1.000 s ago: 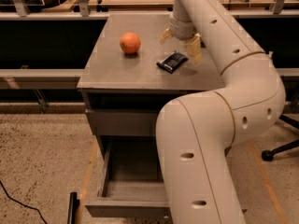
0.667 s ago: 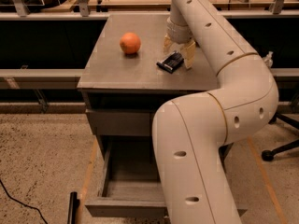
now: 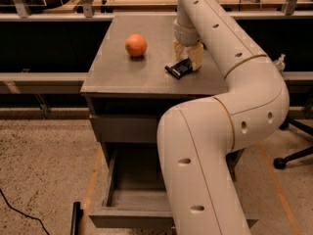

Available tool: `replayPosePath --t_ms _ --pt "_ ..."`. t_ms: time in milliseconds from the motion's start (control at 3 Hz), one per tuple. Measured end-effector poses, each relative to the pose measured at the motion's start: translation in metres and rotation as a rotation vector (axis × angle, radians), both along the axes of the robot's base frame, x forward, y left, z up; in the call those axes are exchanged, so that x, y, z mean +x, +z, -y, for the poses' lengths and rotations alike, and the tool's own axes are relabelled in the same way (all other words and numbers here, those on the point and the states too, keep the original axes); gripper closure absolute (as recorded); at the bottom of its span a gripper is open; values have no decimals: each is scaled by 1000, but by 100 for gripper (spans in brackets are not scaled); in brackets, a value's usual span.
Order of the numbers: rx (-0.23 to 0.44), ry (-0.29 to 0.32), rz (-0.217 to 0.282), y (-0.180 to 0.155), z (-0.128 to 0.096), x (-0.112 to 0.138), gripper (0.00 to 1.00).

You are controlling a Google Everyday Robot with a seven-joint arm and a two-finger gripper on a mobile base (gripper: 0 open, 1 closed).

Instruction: Place rxbar blueberry into middle drawer

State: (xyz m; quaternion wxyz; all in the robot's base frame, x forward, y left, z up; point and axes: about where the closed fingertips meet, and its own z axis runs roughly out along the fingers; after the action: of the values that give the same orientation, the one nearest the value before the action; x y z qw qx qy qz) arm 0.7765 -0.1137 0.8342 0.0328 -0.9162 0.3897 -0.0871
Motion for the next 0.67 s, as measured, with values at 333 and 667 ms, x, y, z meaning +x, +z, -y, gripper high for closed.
replayPosePath --t_ms 333,667 --pt "0 -1 0 1 1 0 62" --pt "-1 -2 0 2 1 -1 63"
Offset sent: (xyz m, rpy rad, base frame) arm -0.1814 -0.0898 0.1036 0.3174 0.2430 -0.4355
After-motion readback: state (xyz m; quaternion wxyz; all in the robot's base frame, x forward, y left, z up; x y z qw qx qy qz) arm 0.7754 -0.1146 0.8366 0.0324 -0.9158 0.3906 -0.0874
